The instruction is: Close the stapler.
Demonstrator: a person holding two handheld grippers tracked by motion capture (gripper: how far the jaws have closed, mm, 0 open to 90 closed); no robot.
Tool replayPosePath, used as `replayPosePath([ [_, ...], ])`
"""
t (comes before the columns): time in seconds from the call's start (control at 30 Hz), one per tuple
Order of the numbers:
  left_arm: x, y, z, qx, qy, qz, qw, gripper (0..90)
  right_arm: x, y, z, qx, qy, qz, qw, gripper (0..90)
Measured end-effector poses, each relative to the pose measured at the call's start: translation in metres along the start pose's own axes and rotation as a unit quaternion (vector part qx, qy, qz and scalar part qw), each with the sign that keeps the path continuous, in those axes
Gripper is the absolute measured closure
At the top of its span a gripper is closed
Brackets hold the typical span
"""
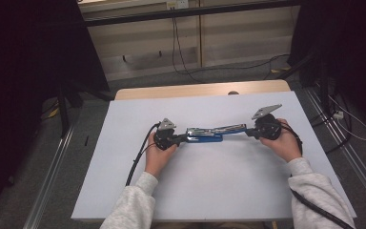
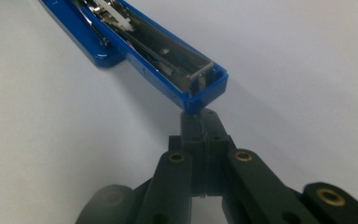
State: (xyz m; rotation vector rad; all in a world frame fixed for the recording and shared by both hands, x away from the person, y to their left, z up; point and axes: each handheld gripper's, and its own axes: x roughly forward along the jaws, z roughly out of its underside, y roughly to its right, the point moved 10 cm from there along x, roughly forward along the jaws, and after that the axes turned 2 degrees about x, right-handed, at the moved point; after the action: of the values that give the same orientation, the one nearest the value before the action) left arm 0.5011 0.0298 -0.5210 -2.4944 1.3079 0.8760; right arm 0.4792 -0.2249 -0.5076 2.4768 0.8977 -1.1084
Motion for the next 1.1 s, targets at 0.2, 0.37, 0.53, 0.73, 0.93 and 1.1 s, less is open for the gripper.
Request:
replayPosePath([
  [0.2, 0.0, 0.0, 0.0, 0.0, 0.002, 0.001, 1.0, 90.0, 0.001, -0.005, -0.006, -0.005, 0.011, -0.005, 0.9999, 89.9],
  [0.37, -0.002, -0.001, 0.0, -0.003, 0.002, 0.001, 1.0, 90.0, 0.002, -0.007, -0.007, -0.004, 0.012, -0.008, 0.9999, 88.0],
  [0.53, -0.004, -0.003, 0.0, -0.007, 0.005, 0.0, 1.0, 86.8, 0.003, -0.008, -0.005, 0.001, 0.014, -0.012, 0.9998, 83.1],
  [0.73, -0.01, -0.004, 0.0, -0.017, 0.01, -0.006, 0.9998, 72.6, -0.001, -0.013, -0.006, 0.016, 0.022, -0.021, 0.9994, 77.1],
  [0.93, -0.025, -0.002, -0.003, -0.022, 0.011, -0.009, 0.9997, 45.6, -0.002, -0.021, -0.011, 0.021, 0.032, -0.027, 0.9989, 63.6],
  [1.1, -0.035, -0.001, -0.007, -0.041, 0.031, 0.002, 0.9987, 29.4, -0.002, -0.028, -0.011, 0.019, 0.032, -0.036, 0.9987, 52.1],
])
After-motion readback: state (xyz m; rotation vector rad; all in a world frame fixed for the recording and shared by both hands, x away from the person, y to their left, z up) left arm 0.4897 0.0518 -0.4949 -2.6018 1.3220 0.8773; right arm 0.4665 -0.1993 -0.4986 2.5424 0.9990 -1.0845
